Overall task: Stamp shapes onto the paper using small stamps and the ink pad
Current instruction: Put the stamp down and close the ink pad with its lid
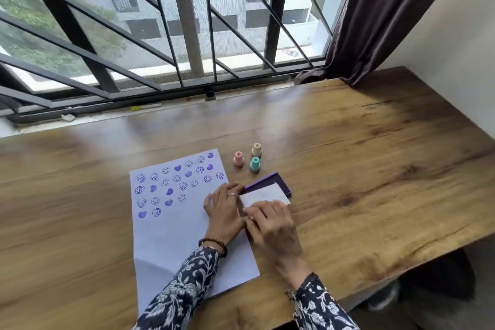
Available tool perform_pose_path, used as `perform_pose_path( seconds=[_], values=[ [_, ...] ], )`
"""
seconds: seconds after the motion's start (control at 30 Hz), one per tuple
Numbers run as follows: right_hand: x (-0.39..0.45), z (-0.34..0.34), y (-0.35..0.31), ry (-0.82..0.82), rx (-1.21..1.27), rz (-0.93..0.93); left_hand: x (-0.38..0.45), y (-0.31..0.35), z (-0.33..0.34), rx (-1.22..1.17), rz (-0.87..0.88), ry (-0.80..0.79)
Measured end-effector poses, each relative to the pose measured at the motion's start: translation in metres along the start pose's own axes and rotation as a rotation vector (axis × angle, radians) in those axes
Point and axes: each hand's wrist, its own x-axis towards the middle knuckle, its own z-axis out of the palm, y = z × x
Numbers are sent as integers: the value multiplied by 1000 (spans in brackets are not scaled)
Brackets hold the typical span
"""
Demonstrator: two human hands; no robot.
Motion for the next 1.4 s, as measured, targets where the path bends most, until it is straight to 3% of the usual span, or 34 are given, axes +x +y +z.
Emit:
perform_pose_path(
  seconds=[0.13,0.3,0.67,1.07,1.4],
  values=[
    [3,-4,2,-101,198,361,-1,-1,-2,-6,9,-13],
    [10,0,5,-196,164,621,-2,-2,2,11,24,2],
    [15,-5,24,-179,190,699,-4,1,4,23,11,13],
    [25,-1,29,-309,269,688,-3,-3,7,20,18,47],
    [34,1,32,-327,322,710,-4,0,6,20,6,49]
  ],
)
